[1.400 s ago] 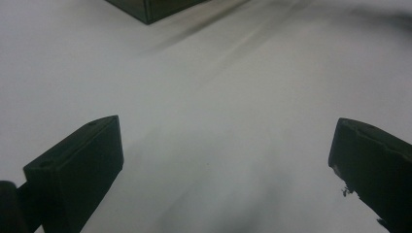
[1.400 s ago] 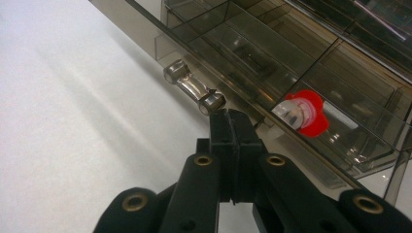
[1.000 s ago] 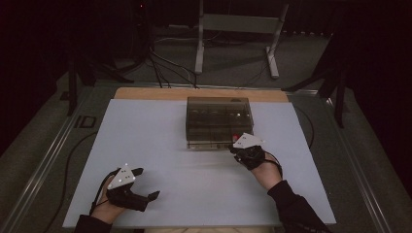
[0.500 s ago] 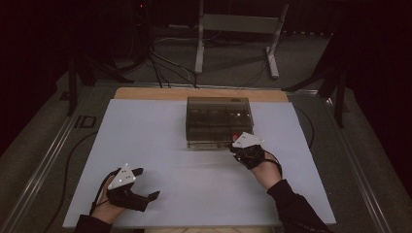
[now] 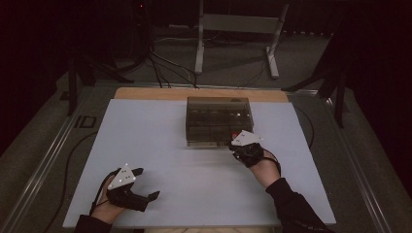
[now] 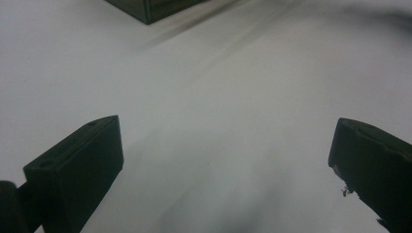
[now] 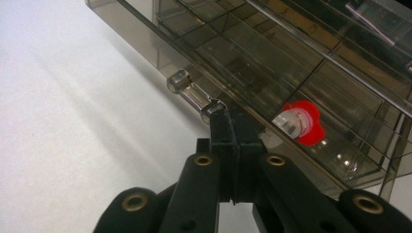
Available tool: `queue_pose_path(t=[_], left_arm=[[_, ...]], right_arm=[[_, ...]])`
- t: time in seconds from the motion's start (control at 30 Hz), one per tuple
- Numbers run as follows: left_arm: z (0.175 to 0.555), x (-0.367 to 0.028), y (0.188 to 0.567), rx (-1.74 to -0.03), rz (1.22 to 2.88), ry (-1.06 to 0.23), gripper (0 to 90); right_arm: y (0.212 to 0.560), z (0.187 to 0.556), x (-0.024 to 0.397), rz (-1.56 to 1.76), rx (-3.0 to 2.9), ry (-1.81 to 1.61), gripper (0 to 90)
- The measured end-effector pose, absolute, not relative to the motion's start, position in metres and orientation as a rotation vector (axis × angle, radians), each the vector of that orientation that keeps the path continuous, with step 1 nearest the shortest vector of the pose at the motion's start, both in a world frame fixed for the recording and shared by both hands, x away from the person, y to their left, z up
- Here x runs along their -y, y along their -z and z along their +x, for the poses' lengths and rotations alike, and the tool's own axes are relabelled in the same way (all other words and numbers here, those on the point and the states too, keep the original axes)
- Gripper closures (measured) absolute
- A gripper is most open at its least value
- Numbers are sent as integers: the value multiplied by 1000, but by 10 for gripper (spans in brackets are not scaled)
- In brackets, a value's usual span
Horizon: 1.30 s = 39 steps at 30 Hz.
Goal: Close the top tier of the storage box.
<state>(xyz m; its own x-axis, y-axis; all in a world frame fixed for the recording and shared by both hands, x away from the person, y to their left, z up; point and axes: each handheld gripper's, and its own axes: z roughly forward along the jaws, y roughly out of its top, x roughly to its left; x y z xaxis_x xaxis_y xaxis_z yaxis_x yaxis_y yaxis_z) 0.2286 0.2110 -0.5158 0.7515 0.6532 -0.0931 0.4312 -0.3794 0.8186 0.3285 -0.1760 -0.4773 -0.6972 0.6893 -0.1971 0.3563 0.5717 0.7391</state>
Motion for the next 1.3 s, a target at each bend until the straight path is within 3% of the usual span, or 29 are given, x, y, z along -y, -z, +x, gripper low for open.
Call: queue_pose_path(t=[1.3], left_arm=[[229, -211, 516, -818, 2032, -304, 0]], right_arm=[[478, 339, 174, 866, -2317, -943, 900]])
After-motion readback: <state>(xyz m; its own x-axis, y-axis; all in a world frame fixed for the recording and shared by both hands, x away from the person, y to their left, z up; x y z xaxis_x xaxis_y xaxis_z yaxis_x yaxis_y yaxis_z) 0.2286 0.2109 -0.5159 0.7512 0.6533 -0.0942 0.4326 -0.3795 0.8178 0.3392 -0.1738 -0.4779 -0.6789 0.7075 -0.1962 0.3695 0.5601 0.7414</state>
